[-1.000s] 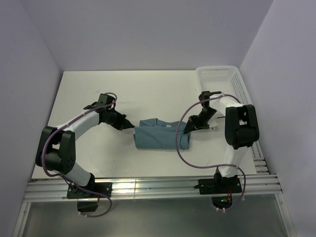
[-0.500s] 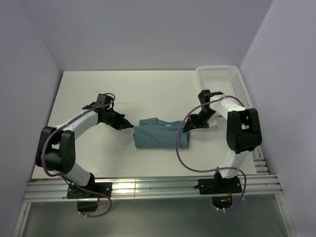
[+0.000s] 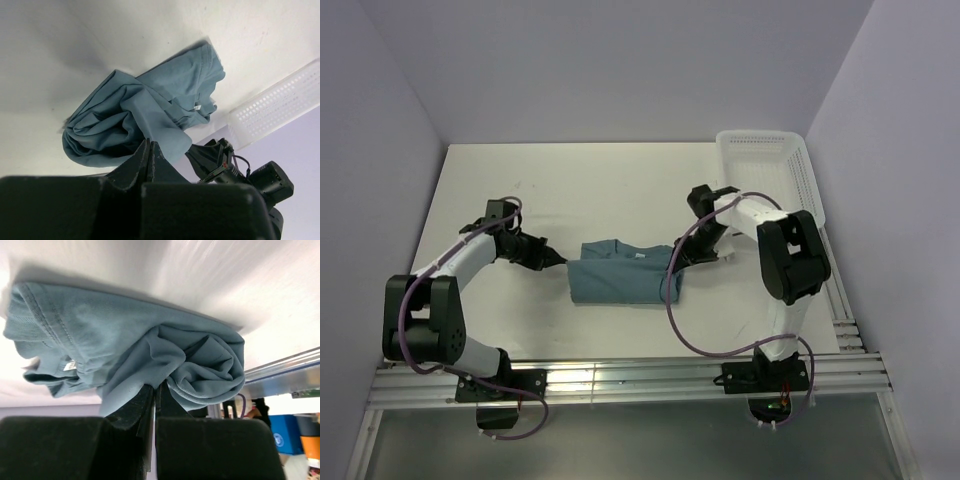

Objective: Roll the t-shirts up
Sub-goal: Roll the tshirt

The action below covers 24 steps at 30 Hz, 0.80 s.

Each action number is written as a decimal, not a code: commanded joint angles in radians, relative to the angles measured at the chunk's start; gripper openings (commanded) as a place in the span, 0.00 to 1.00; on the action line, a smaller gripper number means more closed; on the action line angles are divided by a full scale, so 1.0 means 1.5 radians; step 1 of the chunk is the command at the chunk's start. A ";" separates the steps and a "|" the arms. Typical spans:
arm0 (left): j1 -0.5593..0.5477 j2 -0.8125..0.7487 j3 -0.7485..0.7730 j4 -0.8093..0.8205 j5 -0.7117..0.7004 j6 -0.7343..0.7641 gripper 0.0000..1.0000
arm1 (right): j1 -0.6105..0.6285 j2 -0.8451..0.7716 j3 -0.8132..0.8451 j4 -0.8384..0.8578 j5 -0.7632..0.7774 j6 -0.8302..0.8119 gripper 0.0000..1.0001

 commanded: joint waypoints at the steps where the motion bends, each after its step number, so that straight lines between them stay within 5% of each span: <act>1: 0.026 -0.037 -0.002 -0.035 -0.030 0.033 0.00 | 0.035 0.015 0.032 0.000 0.013 0.037 0.00; 24: 0.070 0.050 0.065 0.017 -0.029 -0.003 0.00 | -0.015 0.129 0.166 -0.022 -0.077 0.068 0.00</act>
